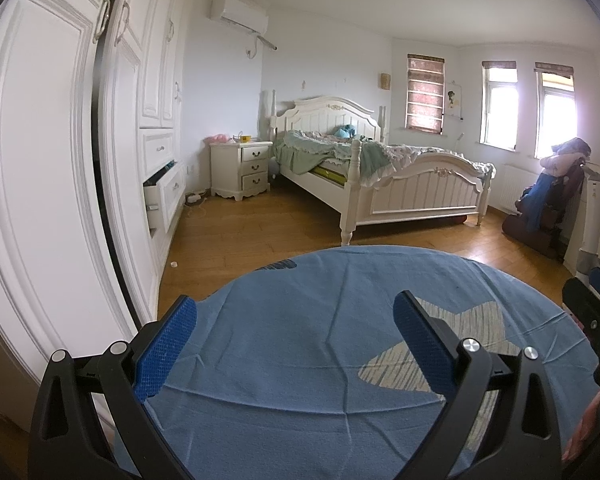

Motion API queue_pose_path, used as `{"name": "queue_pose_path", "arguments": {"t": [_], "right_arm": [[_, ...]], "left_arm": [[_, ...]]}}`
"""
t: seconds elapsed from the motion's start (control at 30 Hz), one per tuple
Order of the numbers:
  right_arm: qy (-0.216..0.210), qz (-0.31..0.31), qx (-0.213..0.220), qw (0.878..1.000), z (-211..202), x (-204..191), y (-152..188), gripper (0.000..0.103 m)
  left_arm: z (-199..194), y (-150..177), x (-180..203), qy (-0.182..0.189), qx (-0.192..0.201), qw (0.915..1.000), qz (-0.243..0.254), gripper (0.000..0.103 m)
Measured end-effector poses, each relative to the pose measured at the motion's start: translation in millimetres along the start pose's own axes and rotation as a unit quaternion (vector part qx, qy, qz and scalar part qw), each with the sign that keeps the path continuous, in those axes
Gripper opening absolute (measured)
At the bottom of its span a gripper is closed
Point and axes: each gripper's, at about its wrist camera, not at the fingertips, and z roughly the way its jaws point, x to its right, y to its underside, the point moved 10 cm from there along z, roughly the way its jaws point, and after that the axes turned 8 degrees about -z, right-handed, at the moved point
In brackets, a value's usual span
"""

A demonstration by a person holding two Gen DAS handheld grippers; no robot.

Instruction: Collect trash

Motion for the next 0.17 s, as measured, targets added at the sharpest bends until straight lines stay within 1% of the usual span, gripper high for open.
{"name": "queue_pose_path", "arguments": {"t": [0.17], "right_arm": [[0.000, 0.000, -0.001, 1.000, 0.4, -0.1, 0.9, 0.098]], "left_arm": [[0.4, 0.0, -1.3, 0.003, -0.004, 1.0000, -0.006, 0.098]]}}
